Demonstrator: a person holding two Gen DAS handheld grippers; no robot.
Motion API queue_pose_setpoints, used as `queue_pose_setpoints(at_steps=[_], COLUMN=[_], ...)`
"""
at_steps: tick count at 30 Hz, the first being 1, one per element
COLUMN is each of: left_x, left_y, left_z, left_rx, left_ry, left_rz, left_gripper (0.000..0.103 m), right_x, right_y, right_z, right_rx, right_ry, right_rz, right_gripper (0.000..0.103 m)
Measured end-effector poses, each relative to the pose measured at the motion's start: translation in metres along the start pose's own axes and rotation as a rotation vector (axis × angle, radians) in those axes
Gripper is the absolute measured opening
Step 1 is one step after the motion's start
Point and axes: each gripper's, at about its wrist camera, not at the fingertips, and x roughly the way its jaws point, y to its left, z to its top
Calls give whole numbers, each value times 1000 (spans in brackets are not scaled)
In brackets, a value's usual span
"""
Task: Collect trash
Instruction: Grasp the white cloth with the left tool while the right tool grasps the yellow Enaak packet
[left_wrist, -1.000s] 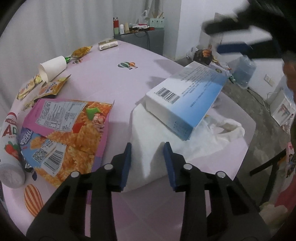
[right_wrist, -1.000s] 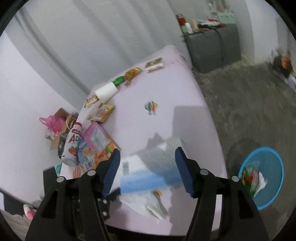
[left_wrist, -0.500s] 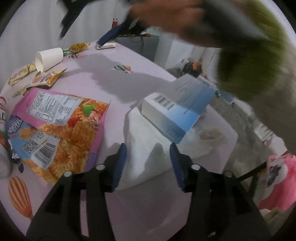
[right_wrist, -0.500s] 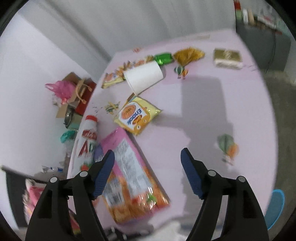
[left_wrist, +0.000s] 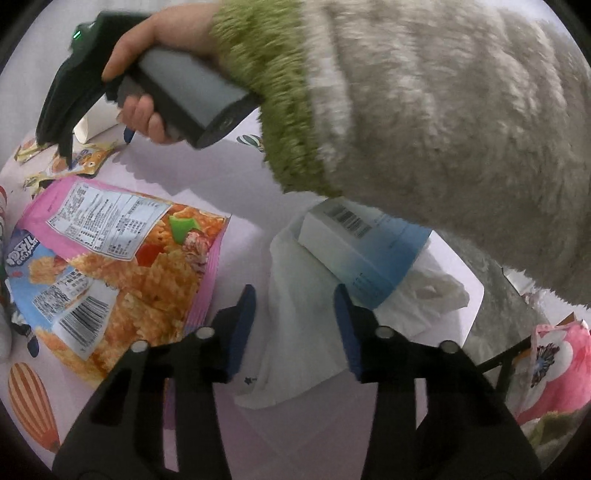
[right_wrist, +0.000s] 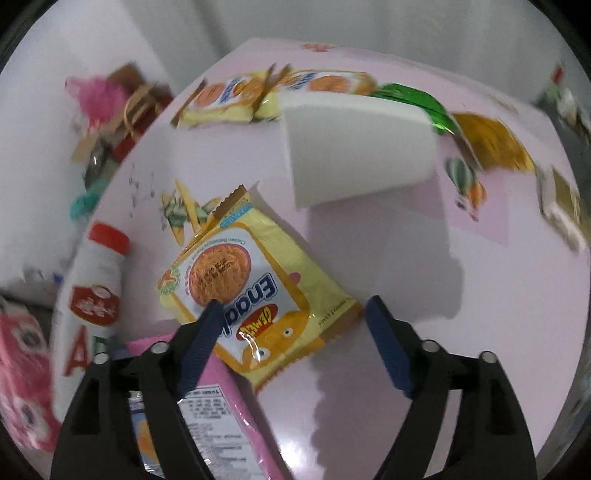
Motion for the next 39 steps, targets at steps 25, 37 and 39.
queue_pose_setpoints(at_steps=[25, 37, 39], left_x=[-2, -44, -56], left_y=[-12, -1, 0], left_z=[-6, -1, 2], left_rx=[1, -24, -25], left_ry=[-36, -160, -192], left_rz=[-17, -18, -16], left_gripper=[5, 5, 5], right_x=[-33, -171, -188], right_y=[-8, -24, -28], right_z=[-16, -60, -75], right_rx=[112, 156, 165], right_ry=[-108, -391, -425], right_rz=[-18, 17, 11], right_gripper=[3, 2, 1])
